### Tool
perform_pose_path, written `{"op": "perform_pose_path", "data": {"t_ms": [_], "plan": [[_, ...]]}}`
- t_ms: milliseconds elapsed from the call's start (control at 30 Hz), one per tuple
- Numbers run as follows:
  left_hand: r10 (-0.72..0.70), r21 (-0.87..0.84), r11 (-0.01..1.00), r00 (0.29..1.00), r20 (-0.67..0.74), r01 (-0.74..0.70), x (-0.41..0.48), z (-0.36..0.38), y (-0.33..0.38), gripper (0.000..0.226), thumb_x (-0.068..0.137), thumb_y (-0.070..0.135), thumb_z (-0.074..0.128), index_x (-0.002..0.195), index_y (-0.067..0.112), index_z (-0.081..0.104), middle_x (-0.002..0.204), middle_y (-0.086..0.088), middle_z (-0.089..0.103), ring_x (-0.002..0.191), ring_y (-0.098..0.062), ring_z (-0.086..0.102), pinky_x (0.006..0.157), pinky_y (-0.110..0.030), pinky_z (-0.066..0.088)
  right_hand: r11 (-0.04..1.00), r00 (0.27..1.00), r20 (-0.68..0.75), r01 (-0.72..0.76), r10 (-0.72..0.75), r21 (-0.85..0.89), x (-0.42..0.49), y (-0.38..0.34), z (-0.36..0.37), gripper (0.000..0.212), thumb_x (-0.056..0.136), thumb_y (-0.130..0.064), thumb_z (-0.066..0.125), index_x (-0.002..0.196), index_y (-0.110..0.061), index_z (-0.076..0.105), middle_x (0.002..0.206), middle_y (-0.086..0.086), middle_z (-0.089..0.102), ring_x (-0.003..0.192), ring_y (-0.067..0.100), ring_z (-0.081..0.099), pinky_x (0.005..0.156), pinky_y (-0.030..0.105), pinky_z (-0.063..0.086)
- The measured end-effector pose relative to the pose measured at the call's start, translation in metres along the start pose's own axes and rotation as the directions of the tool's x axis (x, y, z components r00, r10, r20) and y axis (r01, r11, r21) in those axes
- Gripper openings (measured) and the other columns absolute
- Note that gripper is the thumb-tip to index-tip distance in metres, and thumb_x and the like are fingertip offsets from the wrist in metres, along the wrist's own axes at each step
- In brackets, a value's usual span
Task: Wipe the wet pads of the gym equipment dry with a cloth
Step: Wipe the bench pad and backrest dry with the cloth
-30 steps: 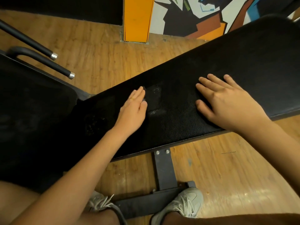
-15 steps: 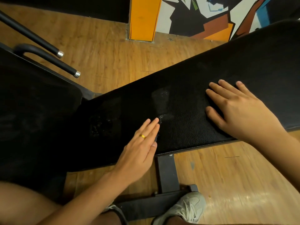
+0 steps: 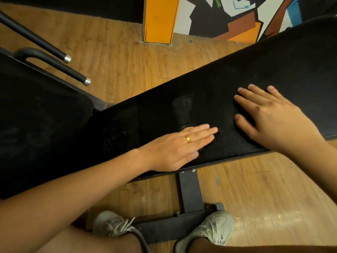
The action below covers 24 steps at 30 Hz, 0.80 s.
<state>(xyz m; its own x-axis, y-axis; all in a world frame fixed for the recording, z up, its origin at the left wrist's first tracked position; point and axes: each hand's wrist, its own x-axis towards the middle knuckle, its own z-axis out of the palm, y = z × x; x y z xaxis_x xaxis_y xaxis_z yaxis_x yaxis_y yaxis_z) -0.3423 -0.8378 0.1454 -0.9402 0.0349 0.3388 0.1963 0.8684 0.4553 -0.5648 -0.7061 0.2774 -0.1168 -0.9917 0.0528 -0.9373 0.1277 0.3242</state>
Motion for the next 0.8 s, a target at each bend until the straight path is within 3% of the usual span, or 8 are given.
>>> {"op": "perform_pose_path", "data": {"t_ms": [200,534,801], "plan": [[-0.009,0.081,0.997,0.998,0.065,0.004,-0.042,-0.001,-0.023,0.054,0.108,0.019,0.04,0.157,0.007,0.022,0.168,-0.005,0.015,0.157,-0.019,0.006,0.127,-0.03,0.012,1.0,1.0,-0.005,0.003,-0.003,0.007,-0.002,0.0,0.0,0.065,0.098,-0.047,0.031,0.146,-0.007,0.05,0.152,0.015,0.047,0.146,0.033,0.037,0.119,0.055,0.027],[0.143,0.061,0.987,0.988,0.061,-0.147,0.038,-0.015,-0.013,0.053,0.106,0.012,0.042,0.155,-0.003,0.028,0.166,-0.016,0.02,0.156,-0.027,0.011,0.127,-0.037,0.016,1.0,1.0,-0.022,0.008,-0.009,-0.016,-0.001,0.001,0.002,0.065,0.097,-0.047,0.033,0.145,-0.006,0.051,0.151,0.015,0.049,0.144,0.033,0.04,0.118,0.055,0.029],[-0.001,0.1,0.995,0.995,0.1,-0.009,-0.014,-0.017,-0.032,0.056,0.108,0.018,0.039,0.158,0.004,0.019,0.169,-0.006,0.009,0.157,-0.017,0.002,0.127,-0.028,0.009,1.0,1.0,-0.022,0.015,-0.016,-0.003,-0.003,0.002,0.001,0.066,0.099,-0.048,0.028,0.146,-0.007,0.05,0.152,0.015,0.048,0.145,0.033,0.039,0.119,0.054,0.029]]}}
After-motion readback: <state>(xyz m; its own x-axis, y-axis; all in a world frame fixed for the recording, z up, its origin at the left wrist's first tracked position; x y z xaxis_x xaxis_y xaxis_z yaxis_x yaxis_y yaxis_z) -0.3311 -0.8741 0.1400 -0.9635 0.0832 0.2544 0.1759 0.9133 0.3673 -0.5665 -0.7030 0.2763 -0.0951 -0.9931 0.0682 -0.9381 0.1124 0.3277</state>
